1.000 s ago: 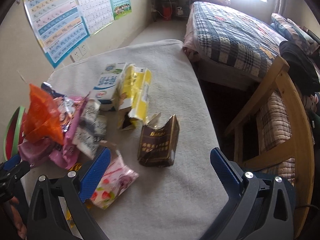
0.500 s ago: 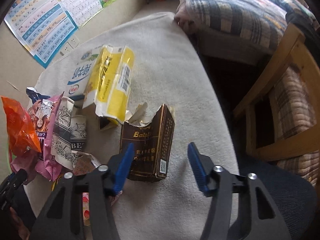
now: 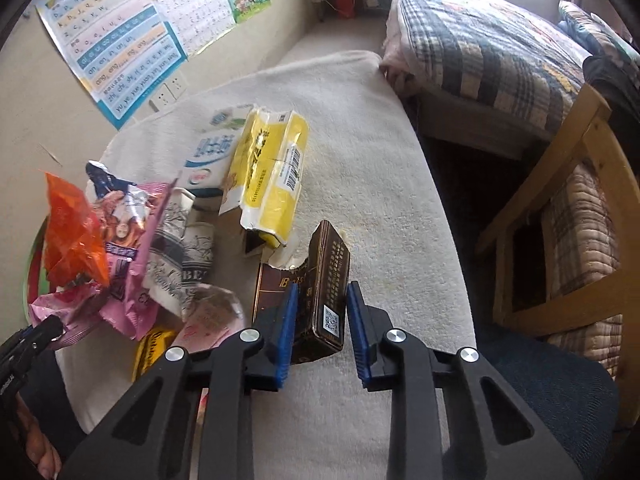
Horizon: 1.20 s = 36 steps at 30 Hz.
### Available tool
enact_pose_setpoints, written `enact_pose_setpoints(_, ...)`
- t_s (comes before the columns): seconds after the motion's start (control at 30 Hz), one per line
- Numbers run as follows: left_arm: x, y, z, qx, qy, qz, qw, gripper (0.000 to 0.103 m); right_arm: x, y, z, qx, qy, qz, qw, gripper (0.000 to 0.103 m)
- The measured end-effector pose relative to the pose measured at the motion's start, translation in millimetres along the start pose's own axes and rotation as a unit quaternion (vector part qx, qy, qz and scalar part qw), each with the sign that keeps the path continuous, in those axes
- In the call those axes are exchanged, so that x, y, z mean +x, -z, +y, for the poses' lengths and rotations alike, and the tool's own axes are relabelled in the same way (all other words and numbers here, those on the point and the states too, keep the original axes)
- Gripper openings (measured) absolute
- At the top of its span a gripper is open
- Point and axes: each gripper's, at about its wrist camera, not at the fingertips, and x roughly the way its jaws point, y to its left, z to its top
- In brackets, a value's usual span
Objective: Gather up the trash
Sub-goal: 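Grasp the brown chocolate box with the right gripper while the left gripper grasps the pink wrapper, then carry the brown box and pink wrapper over the green bucket with both grippers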
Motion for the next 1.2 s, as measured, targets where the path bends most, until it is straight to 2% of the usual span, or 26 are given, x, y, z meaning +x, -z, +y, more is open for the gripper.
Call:
enact_pose_setpoints(0.5,-44.1,27.0,2.6,0.013,0.026,0.013,0.9995,0.024,-38.3,17.3,20.8,-0.01,0.008,-0.027,1.0,0.024)
enact_pose_setpoints(0.7,-55.1,32.4,5.1,0.014,0.039,0.012,0.9991,0.024,-47.9,24.9,19.9,-0.042,0.039,-0.02,0.998,0.023)
enact_pose_setpoints(0.77,-57.8,33.5,4.3,0.019,0.042,0.009,0.9989,0.024,-48.7,27.7,16.3,-0.043,0.034,-0.007,0.998,0.023)
enact_pose_setpoints(0.87,-64.2,34.9,2.2,0.026,0.04,-0.003,0.9989,0.024,-57.5,31.3,16.9,-0.049,0.031,-0.012,0.998,0.023)
enact_pose_setpoints(1.0,-75.2,31.8,-0.6,0.032,0.042,-0.022,0.9984,0.024,-74.9,31.4,22.4,-0.045,0.015,-0.03,0.998,0.023)
enact_pose_setpoints(1.2,-90.6,21.4,3.5,0.024,0.038,-0.047,0.9979,0.024,-99.1,17.8,52.8,-0.058,-0.022,-0.063,0.996,0.024)
